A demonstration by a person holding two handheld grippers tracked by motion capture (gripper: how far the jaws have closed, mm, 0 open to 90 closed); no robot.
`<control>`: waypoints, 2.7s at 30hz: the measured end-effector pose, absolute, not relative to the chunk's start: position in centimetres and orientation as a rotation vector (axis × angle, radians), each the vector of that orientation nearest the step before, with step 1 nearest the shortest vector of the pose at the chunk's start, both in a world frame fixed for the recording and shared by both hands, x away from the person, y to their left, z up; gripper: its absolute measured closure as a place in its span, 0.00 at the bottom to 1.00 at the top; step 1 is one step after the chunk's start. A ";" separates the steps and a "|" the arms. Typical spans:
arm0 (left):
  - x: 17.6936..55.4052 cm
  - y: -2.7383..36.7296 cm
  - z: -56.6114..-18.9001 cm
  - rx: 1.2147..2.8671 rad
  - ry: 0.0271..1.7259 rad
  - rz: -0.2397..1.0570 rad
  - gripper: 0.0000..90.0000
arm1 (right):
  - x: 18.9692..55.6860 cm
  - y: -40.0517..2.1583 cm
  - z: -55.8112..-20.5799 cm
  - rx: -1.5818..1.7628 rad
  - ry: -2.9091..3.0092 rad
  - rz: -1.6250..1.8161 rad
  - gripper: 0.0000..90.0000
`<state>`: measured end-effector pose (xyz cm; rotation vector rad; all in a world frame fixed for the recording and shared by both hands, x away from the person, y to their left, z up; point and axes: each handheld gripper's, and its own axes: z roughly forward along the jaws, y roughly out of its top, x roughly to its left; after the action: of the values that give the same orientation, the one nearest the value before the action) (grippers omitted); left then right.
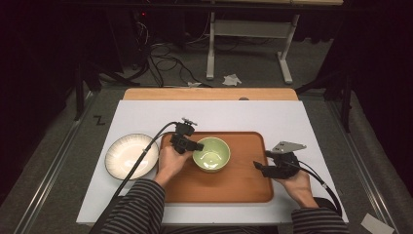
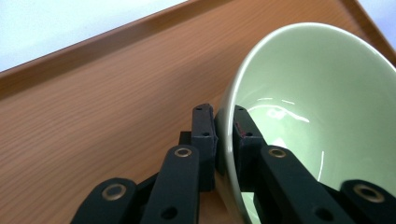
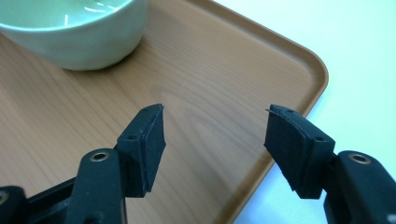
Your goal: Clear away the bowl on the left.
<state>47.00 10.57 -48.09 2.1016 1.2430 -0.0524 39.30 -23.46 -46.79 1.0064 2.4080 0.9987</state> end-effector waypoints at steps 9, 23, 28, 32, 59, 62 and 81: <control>46.9 10.5 -48.1 2.121 1.238 -0.019 0.86 | 39.2 -23.5 -46.8 1.005 2.420 0.974 0.45; 46.1 10.9 -46.1 2.097 1.185 0.145 0.56 | 39.3 -23.6 -46.7 0.991 2.415 0.975 0.45; 45.6 11.3 -45.4 2.110 1.169 0.141 0.51 | 39.2 -23.6 -46.8 0.989 2.418 0.971 0.45; 45.2 12.0 -44.7 2.138 1.164 0.196 0.50 | 39.3 -23.6 -46.8 0.982 2.426 0.963 0.45; 43.7 15.4 -43.5 2.143 1.201 0.245 0.52 | 39.4 -23.8 -46.6 1.012 2.442 0.961 0.48; 43.4 15.7 -43.2 2.133 1.195 0.256 0.52 | 39.5 -23.9 -46.6 1.017 2.453 0.957 0.48; 42.5 19.1 -42.8 2.035 1.249 0.254 0.49 | 39.4 -23.8 -46.7 1.034 2.476 0.949 0.49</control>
<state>42.46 19.13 -42.77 2.0353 1.2490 0.2543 39.43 -23.81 -46.69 1.0337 2.4760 0.9491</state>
